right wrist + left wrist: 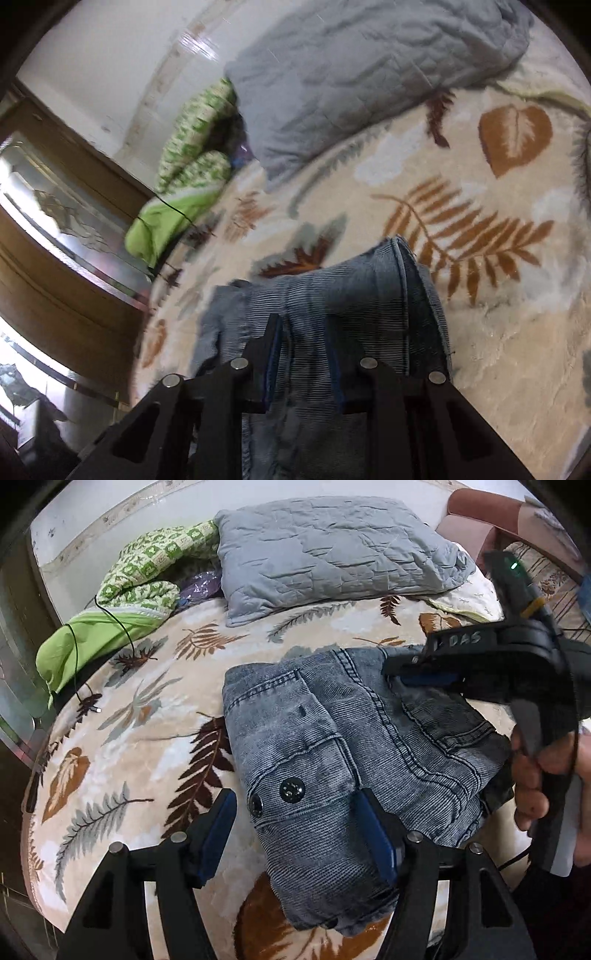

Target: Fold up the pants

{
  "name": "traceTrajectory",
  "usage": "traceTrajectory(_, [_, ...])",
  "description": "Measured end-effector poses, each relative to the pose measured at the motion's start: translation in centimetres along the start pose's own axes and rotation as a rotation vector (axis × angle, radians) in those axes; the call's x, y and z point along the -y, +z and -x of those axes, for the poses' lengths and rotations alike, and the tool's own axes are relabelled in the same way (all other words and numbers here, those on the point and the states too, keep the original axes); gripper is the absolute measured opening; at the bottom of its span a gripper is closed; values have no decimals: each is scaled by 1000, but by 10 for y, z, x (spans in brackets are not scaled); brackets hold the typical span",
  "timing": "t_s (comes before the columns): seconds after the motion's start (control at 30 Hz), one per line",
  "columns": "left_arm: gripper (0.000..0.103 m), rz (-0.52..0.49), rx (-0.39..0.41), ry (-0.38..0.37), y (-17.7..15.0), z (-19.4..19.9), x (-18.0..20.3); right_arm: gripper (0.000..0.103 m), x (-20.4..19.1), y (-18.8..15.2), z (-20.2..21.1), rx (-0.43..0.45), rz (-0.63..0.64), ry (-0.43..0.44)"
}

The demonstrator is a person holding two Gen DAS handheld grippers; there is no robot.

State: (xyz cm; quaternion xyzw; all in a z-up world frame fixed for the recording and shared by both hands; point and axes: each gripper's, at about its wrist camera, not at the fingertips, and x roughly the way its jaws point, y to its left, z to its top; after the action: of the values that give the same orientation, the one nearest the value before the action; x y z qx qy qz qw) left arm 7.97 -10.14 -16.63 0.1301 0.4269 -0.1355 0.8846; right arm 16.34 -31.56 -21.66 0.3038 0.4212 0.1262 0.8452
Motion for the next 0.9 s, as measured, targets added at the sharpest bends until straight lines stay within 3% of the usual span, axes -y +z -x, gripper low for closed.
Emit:
traceTrajectory(0.13, [73,-4,1,11,0,-8,1,30,13,2,-15,-38,-30,-11])
traceTrajectory(0.43, [74,-8,-7,32,1,-10,4,30,17,7,-23,-47,-24,-13])
traceTrajectory(0.7, [78,32,-20,67,-2,3,0,32,-6,-4,16,-30,36,47])
traceTrajectory(0.9, [87,68,-44,90,-6,2,-2,33,-22,-36,39,-67,122,-33])
